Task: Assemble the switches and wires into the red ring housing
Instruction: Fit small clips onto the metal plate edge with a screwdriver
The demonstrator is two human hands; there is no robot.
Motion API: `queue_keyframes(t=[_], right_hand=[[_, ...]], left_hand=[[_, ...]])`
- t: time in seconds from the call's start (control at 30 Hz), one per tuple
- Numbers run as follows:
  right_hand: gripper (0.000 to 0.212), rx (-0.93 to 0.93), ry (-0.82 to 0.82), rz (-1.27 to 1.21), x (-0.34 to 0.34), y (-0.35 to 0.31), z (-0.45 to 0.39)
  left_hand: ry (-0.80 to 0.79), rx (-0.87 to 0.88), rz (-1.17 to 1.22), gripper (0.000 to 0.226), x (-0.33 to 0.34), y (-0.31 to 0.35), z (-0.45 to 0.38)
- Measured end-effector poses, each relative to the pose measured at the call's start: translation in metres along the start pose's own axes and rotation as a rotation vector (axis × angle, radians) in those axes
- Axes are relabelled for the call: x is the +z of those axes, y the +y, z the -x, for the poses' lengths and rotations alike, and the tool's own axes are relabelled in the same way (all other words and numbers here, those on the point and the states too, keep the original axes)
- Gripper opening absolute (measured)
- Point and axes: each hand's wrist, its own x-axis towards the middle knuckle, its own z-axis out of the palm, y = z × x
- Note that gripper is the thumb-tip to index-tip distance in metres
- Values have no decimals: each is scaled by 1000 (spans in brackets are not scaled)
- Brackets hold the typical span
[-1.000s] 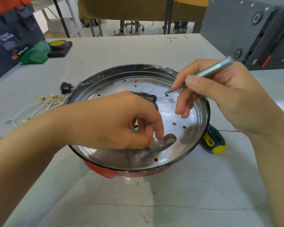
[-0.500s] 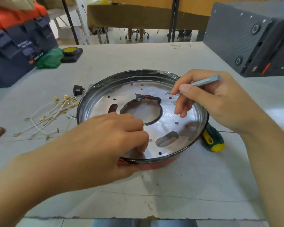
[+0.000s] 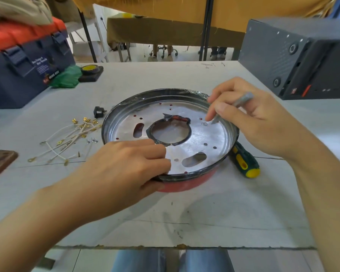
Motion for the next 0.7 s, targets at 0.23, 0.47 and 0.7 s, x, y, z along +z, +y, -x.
queue_keyframes(t=[0.23, 0.47, 0.7], right_hand=[[38, 60, -537, 336, 3, -27, 7], [30, -34, -595, 634, 22, -29, 10], [42, -22, -573, 650, 32, -23, 11]], left_hand=[[15, -21, 18, 31, 1, 0, 2], [26, -23, 2, 28, 0, 1, 3], [38, -29, 15, 11, 0, 3, 4]])
